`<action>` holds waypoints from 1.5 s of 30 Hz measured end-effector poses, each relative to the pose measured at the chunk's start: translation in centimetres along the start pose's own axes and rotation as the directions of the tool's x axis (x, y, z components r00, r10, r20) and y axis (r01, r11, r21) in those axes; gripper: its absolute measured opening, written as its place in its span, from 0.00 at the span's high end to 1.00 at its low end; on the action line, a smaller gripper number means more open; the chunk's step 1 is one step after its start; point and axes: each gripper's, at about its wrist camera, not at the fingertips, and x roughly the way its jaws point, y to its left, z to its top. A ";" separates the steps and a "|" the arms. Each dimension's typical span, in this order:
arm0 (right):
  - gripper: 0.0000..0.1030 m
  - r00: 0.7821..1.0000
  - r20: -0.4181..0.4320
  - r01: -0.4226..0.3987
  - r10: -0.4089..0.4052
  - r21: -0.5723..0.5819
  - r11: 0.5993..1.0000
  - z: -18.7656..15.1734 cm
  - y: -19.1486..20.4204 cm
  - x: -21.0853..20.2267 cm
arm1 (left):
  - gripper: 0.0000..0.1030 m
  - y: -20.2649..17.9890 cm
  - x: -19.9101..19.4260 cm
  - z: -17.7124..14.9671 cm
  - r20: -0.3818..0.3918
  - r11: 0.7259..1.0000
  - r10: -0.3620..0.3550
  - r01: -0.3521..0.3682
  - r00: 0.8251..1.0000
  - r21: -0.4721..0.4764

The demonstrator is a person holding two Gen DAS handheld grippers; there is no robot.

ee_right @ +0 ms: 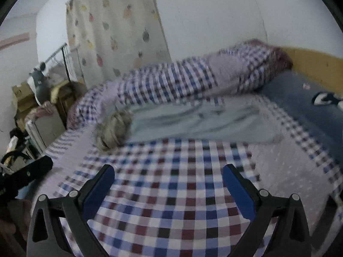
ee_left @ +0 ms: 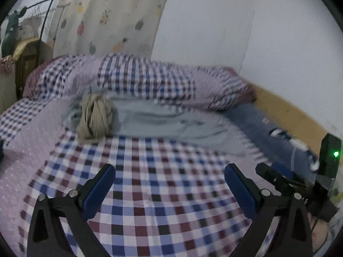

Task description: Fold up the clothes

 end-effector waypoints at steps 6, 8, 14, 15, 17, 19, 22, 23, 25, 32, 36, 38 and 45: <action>0.00 0.996 -0.079 0.036 -0.040 -0.043 0.998 -4.1 -1.4 8.6 | 0.00 1.6 7.4 -3.5 -0.051 0.998 0.067 -0.066 0.996 0.007; 0.00 0.993 -0.108 0.044 -0.046 -0.021 0.999 -5.2 -2.0 10.9 | 0.00 2.4 9.4 -4.3 -0.063 0.997 0.081 -0.081 0.995 0.002; 0.00 0.980 -0.194 0.055 -0.048 0.031 0.998 -6.6 -3.5 15.0 | 0.00 4.5 13.4 -6.0 -0.114 0.993 0.117 -0.119 0.987 -0.004; 0.00 0.978 -0.204 0.059 -0.052 0.031 0.998 -6.7 -3.6 15.4 | 0.00 4.6 14.0 -6.1 -0.134 0.993 0.120 -0.120 0.984 0.005; 0.00 0.972 -0.227 0.065 -0.056 0.034 0.997 -7.0 -3.7 16.1 | 0.00 4.5 14.7 -6.4 -0.138 0.991 0.136 -0.133 0.981 0.033; 0.00 0.964 -0.261 0.069 -0.060 0.025 0.997 -7.5 -3.7 16.9 | 0.00 4.5 15.6 -6.9 -0.157 0.988 0.153 -0.146 0.976 0.055; 0.00 0.954 -0.294 0.064 -0.064 -0.009 0.998 -8.2 -3.3 17.8 | 0.00 4.8 17.2 -7.5 -0.228 0.986 0.166 -0.158 0.959 0.057; 0.00 0.952 -0.299 0.062 -0.063 -0.015 0.998 -8.4 -3.1 17.9 | 0.00 4.9 17.6 -7.5 -0.243 0.985 0.169 -0.160 0.955 0.055; 0.00 0.949 -0.308 0.056 -0.062 -0.025 0.998 -8.6 -2.9 18.2 | 0.00 5.0 18.1 -7.6 -0.269 0.984 0.177 -0.169 0.947 0.053; 0.00 0.929 -0.361 0.076 -0.088 -0.048 0.996 -9.8 -2.7 19.5 | 0.00 4.6 19.4 -9.1 -0.310 0.972 0.234 -0.213 0.921 0.101; 0.00 0.926 -0.364 0.083 -0.098 -0.057 0.995 -10.0 -2.5 19.8 | 0.00 4.4 19.6 -9.4 -0.311 0.965 0.258 -0.229 0.915 0.126; 0.00 0.926 -0.364 0.084 -0.099 -0.057 0.995 -10.1 -2.5 19.8 | 0.00 4.3 19.5 -9.5 -0.309 0.963 0.264 -0.234 0.913 0.133; 0.00 0.925 -0.365 0.088 -0.103 -0.057 0.994 -10.3 -2.5 20.1 | 0.00 4.4 19.4 -9.6 -0.313 0.963 0.264 -0.233 0.912 0.135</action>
